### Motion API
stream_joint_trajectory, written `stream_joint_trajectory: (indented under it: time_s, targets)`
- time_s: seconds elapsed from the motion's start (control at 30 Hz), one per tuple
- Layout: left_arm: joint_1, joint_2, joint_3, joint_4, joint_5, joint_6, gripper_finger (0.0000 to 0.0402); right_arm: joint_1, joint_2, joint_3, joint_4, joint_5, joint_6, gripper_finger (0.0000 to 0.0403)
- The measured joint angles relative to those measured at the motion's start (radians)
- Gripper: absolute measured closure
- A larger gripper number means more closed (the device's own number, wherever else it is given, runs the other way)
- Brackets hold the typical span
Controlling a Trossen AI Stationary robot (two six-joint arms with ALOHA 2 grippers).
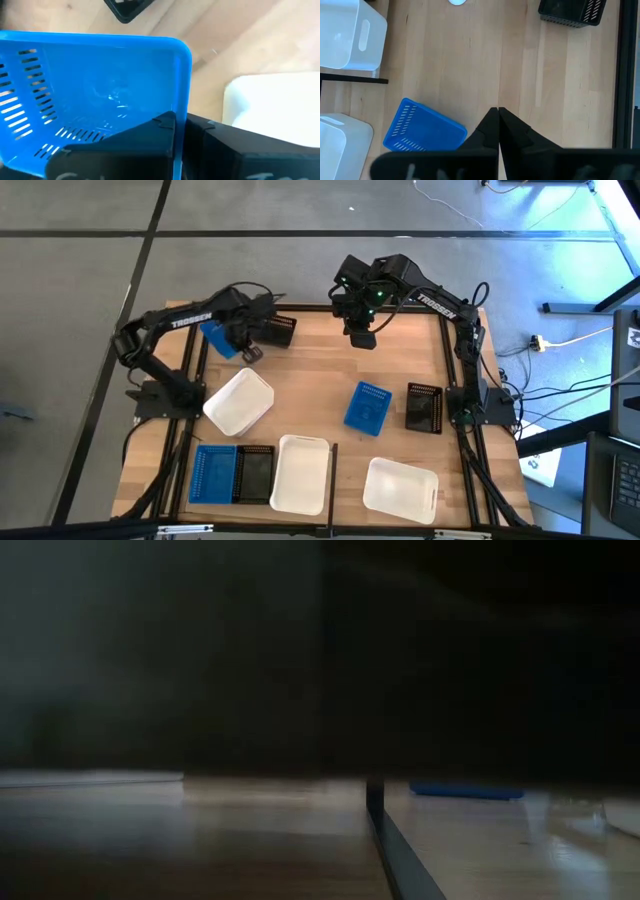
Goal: Stack baskets on shelf by color
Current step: Stack the left blue bin on top of the blue bin on the shelf
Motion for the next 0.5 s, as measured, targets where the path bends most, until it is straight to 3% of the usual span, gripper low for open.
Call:
stream_joint_trajectory:
  time_s: [0.27, 0.4, 0.5]
  targets:
    - [-0.213, -0.114, 0.162, -0.213, -0.009, 0.032, 0.0401, 0.000, 0.000, 0.000, -0.001, 0.000, 0.000, 0.0402]
    - [-0.340, -0.176, 0.222, -0.270, 0.001, -0.061, 0.0401, 0.000, 0.000, 0.000, -0.001, 0.000, 0.000, 0.0402]
    - [-0.450, -0.239, 0.256, -0.264, 0.073, -0.120, 0.0401, 0.000, 0.000, 0.000, -0.001, 0.000, 0.000, 0.0402]
